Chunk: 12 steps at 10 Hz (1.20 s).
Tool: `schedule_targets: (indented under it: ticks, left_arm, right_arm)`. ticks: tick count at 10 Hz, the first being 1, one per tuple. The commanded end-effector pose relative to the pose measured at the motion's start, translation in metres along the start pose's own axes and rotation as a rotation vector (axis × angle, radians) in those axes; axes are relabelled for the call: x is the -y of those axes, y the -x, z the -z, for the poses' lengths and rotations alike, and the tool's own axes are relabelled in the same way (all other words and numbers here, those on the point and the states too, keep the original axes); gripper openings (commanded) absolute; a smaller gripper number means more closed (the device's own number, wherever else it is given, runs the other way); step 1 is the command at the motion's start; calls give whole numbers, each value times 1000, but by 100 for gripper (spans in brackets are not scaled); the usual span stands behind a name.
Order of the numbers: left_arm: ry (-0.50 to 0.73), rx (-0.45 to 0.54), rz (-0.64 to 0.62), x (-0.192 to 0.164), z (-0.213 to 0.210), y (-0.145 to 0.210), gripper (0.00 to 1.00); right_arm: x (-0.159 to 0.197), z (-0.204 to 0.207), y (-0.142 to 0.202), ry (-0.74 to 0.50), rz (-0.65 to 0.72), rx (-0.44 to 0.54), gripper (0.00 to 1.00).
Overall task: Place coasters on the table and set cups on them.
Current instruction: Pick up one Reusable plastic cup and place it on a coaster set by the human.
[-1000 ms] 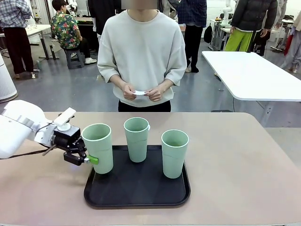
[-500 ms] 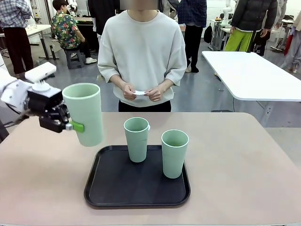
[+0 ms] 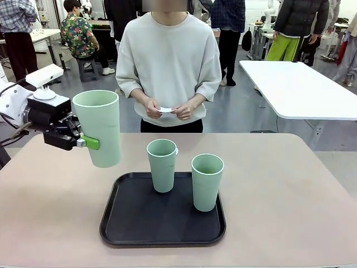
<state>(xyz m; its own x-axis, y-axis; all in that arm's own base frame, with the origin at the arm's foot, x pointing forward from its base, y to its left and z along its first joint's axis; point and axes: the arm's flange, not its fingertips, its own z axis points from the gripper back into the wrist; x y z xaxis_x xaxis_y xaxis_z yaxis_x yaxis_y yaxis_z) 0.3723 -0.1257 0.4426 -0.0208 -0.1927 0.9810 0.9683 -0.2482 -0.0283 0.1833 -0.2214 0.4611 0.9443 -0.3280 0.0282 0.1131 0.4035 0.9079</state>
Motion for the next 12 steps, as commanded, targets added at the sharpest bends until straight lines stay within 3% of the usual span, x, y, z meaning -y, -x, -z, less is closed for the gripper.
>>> schedule_targets:
  ticks: [1,3,5,8,12]
  left_arm:
    - [-5,0,4,0,-1,-2,85]
    - [-99,77,-93,-84,-29,-13,85]
    - [-130,134,-85,-146,-49,-15,85]
    - [-118,79,-55,-203,-32,4,85]
    - [-105,22,-15,-240,3,50,85]
  right_arm:
    - [0,0,-1,-21,-15,6,100]
    - [0,0,-1,-21,-15,6,100]
    - [0,0,-1,-21,-15,6,100]
    - [0,0,-1,-21,-15,6,100]
    - [0,0,-1,-21,-15,6,100]
